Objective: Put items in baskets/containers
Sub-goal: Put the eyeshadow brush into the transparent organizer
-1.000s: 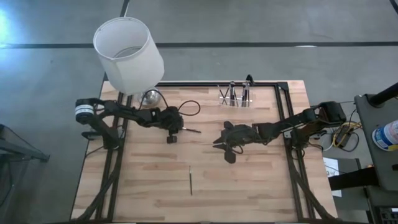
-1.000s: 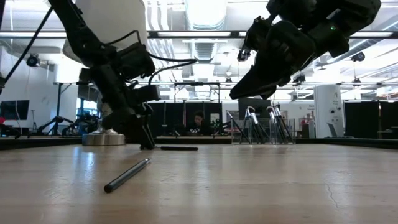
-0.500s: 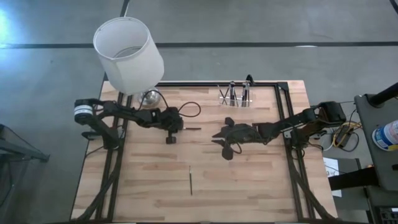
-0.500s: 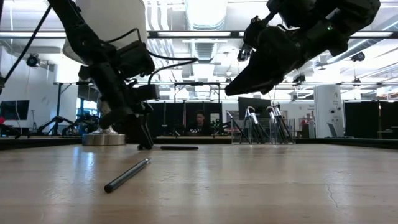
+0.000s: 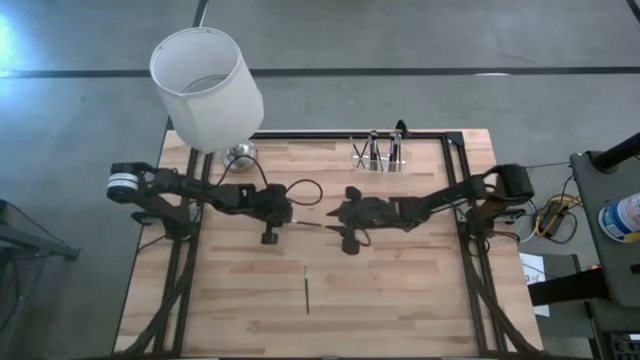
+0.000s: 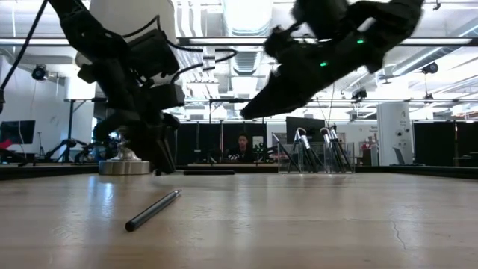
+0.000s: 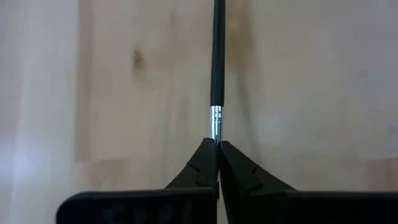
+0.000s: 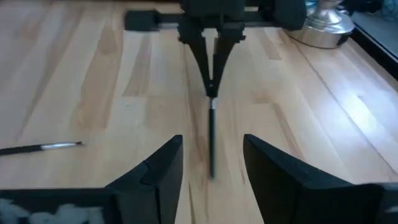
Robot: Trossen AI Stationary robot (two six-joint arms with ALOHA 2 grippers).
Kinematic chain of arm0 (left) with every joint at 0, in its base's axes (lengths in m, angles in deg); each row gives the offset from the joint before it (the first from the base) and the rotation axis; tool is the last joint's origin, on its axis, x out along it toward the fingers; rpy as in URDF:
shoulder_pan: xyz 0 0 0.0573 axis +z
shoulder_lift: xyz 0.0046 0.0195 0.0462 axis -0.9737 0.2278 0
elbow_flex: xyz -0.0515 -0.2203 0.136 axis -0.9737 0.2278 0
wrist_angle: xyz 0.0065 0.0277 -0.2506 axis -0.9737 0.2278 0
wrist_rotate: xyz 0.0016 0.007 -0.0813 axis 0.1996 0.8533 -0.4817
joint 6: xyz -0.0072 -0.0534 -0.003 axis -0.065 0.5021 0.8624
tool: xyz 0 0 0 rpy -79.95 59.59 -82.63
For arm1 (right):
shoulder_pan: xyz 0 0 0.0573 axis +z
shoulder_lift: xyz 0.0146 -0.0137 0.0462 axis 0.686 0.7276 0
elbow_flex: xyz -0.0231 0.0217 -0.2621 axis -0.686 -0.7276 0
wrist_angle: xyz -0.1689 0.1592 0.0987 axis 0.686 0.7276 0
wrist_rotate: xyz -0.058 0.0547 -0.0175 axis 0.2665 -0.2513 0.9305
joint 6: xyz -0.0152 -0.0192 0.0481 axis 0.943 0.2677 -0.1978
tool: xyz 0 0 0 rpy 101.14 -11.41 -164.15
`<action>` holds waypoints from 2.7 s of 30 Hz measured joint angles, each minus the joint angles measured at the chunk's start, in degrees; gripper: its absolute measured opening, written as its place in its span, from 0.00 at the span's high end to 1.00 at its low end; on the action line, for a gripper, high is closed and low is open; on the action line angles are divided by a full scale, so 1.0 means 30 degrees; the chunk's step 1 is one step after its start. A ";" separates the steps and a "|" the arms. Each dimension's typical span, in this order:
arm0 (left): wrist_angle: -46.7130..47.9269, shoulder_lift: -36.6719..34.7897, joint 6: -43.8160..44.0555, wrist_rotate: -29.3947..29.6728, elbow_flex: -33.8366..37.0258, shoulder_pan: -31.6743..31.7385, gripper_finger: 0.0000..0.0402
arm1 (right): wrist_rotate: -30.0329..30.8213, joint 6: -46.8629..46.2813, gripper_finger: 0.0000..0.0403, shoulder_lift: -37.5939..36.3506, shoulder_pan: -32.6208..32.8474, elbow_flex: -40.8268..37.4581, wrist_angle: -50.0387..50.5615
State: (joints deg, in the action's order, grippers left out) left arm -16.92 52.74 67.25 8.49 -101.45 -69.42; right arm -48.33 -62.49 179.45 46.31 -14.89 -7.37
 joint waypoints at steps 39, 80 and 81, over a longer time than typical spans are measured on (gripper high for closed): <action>0.1116 0.0678 0.2918 0.2283 -0.0266 -0.3381 0.78 | -0.2496 -0.0210 0.59 0.7012 -0.0828 0.9712 1.0211; -0.0021 0.2083 -0.0311 -0.0212 -0.0091 -0.0870 0.78 | -0.2520 0.0154 0.59 0.7005 -0.0704 0.9530 1.0344; -0.0227 0.2100 -0.0311 -0.0341 -0.0081 -0.0871 0.78 | -0.2520 0.0154 0.59 0.7005 -0.0704 0.9530 1.0344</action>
State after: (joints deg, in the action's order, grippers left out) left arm -17.60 59.04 66.31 7.46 -101.69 -72.03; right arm -55.88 -62.03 200.47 44.20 13.70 23.66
